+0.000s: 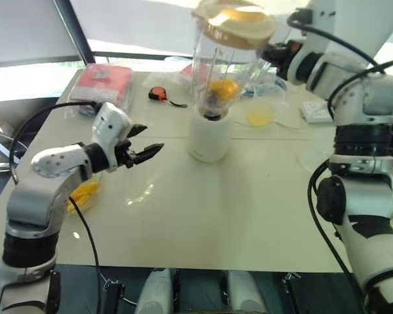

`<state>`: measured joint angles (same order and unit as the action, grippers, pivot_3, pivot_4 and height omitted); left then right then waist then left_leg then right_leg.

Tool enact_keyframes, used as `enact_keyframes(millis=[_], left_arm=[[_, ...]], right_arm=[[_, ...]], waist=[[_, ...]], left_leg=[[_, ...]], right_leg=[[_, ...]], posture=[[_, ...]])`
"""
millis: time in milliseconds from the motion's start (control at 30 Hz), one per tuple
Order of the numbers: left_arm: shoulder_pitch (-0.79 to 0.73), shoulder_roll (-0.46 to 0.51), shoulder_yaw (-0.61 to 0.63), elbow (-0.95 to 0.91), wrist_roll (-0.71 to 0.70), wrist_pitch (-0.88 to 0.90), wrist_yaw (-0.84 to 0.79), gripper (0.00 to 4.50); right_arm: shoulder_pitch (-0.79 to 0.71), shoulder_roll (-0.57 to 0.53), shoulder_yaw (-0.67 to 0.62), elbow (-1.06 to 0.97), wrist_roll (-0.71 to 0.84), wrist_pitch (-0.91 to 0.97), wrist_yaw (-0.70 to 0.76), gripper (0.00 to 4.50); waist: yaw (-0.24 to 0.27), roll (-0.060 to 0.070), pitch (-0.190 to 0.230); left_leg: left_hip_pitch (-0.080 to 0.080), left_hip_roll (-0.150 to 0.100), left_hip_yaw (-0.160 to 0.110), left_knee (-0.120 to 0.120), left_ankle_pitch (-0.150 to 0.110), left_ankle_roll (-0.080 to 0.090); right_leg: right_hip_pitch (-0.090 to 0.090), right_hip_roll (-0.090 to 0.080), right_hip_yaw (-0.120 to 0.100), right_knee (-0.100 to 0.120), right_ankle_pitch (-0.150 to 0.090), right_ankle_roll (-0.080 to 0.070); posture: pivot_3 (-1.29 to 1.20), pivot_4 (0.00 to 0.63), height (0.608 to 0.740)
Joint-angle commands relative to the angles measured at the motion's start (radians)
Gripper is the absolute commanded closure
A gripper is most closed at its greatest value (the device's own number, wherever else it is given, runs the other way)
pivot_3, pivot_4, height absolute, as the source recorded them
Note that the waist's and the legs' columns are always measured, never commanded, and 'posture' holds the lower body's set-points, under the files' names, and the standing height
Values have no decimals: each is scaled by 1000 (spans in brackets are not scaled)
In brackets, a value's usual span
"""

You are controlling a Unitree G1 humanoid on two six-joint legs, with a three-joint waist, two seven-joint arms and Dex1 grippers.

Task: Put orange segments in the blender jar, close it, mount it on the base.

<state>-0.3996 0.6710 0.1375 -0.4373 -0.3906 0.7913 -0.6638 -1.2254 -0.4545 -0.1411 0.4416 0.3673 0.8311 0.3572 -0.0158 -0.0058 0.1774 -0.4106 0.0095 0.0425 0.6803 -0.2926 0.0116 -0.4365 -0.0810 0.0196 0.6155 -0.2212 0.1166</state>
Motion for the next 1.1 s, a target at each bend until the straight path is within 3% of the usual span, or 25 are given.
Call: enact_keyframes(millis=[33,733,1100], left_arm=[[8,7,37,-42,7,-27,38,1195],[29,-21,-12,-62,-7,-28,93,1195],[43,-35,-30,-61,-1,-41,121,1195]], right_arm=[[-66,-10,-11,11,-7,-74,42,3519],[-52,-42,40,158,-130,-150,114,3519],[26,53,69,-127,-168,177,-97,3519]], waist=[[2,0,0],[1,0,0],[-1,0,0]], left_leg=[[0,0,0,0,0,0],[2,0,2,0,3,-6],[2,1,-1,0,3,-6]], right_leg=[[0,0,0,0,0,0],[1,1,-1,2,2,-3],[1,1,-1,2,2,-2]], posture=[[0,150,740],[0,150,740],[0,150,740]])
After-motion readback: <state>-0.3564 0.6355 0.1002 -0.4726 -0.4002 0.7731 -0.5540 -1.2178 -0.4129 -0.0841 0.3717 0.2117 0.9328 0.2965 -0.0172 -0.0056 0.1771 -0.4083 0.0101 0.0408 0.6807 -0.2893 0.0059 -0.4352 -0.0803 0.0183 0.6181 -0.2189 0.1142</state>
